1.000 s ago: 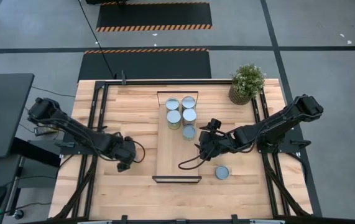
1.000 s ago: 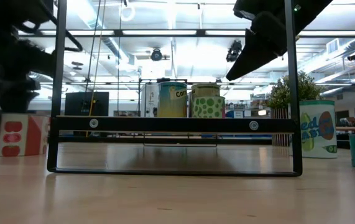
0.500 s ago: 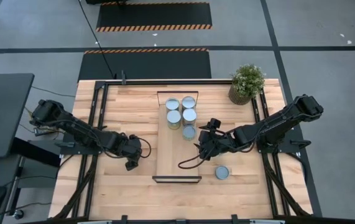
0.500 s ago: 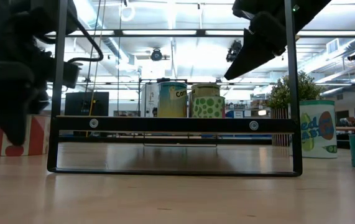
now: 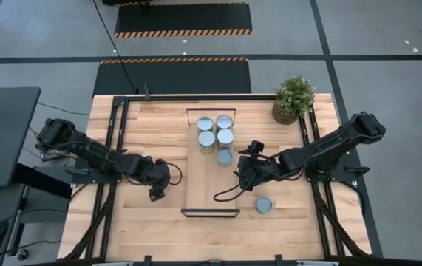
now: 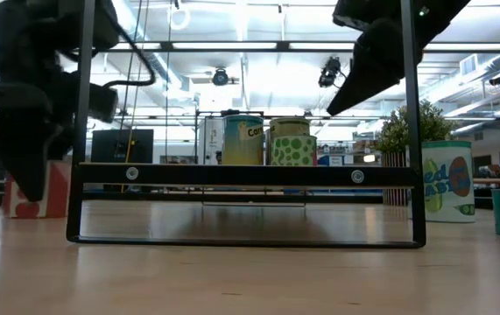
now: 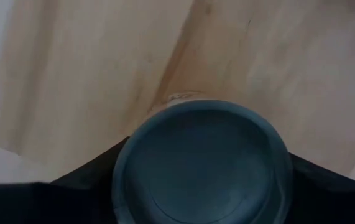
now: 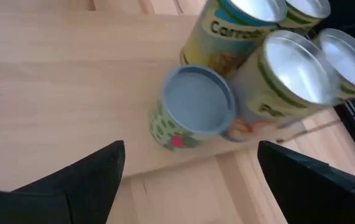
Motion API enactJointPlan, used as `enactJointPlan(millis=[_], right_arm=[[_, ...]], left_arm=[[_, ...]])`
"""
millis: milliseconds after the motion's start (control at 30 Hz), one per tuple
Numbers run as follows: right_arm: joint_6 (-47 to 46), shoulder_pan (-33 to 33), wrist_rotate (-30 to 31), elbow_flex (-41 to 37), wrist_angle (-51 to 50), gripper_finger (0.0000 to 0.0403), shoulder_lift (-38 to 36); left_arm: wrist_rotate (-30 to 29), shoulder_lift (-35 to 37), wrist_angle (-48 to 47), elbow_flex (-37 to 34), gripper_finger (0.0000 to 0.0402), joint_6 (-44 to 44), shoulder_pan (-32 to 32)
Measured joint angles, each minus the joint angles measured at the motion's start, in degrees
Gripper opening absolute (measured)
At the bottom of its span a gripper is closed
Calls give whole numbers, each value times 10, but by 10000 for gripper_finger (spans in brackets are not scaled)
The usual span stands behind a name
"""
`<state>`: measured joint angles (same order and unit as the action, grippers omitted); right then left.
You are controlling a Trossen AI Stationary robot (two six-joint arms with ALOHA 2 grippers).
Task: Pick and place cans onto a shelf
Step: Put the canned tomato on the shelf
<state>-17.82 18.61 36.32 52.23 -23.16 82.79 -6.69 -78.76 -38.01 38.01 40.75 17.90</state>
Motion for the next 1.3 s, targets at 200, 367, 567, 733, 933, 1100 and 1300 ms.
enactJointPlan(millis=[200, 367, 567, 733, 933, 1100, 1300], right_arm=[[-15, 8, -2, 0, -46, 375, -50], [-21, 18, -1, -6, -53, 375, -79], [-30, 19, 1, -48, -20, 375, -100], [-30, 18, 1, -78, 12, 375, -109], [-31, 18, 1, -80, 22, 375, -109], [-30, 18, 0, -80, 24, 375, -109], [-30, 18, 0, -80, 26, 375, -109]], left_arm=[[-1, 0, -28, 64, 294, -112, -29], [-1, 0, -38, 125, 296, -180, -59], [-10, -41, -28, 181, 296, -242, -103], [9, -114, -25, 245, 297, -295, -129], [35, -207, -38, 331, 297, -329, -142], [36, -260, -59, 377, 298, -357, -144], [36, -269, -48, 382, 317, -396, -142]])
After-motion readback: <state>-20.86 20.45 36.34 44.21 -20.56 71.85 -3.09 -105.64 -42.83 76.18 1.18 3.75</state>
